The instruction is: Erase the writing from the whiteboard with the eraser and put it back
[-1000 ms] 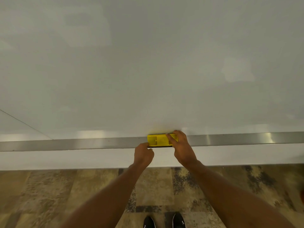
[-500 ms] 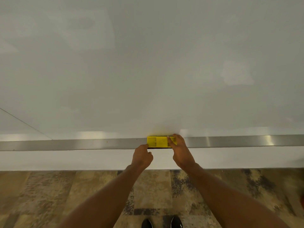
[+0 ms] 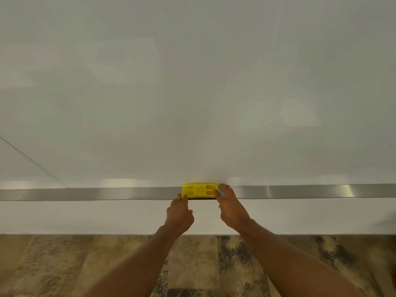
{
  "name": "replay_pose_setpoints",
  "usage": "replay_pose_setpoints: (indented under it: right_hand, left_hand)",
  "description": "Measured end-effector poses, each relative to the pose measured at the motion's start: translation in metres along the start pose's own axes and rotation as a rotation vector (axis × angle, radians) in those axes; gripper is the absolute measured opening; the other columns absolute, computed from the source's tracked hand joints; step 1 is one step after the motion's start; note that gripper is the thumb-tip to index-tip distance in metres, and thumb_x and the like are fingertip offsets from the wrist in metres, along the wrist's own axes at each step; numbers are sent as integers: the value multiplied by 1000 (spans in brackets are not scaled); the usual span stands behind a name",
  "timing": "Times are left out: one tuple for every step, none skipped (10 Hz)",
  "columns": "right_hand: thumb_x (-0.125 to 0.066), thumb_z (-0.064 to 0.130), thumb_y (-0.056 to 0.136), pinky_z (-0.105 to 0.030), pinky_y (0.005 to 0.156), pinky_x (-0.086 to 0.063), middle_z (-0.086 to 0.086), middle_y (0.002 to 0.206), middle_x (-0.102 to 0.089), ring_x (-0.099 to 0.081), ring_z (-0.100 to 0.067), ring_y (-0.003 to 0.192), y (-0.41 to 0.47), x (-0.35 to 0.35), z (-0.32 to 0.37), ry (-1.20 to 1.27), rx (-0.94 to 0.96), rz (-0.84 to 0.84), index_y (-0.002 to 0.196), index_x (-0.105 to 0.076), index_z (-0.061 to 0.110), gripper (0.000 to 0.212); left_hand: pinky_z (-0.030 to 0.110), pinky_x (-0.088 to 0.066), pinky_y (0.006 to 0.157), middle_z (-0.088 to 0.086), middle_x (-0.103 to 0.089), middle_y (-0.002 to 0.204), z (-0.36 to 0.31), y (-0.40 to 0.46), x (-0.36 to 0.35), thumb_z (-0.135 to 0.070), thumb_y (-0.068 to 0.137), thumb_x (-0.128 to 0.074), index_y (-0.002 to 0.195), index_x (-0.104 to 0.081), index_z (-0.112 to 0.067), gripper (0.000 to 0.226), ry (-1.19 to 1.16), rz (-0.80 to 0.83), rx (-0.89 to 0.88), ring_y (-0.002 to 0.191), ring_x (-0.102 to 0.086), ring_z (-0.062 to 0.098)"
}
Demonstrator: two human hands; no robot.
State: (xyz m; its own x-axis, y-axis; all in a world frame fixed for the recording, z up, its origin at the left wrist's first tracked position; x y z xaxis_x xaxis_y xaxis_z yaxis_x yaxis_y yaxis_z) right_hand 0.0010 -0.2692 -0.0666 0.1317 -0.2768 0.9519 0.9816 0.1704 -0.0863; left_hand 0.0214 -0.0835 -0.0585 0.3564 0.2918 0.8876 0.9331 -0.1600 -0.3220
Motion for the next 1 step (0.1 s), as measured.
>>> replay_pose_setpoints:
  right_hand:
    - [-47,12,101,-39,118,-33,-16,163,-9,-6,-32,152,-8,11,3,15,34,-13,153,-23,8,58]
  left_hand:
    - [43,-37,109,13,-19,161,-7,-8,6,-26,97,-51,151,-23,-11,62,33,-95,-58,144,-28,31]
Point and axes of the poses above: each hand's wrist, its own y-axis towards the middle knuckle, its own x-axis out of the back of the hand, z = x × y, the point moved 5 cm from there along y, towards the middle knuckle
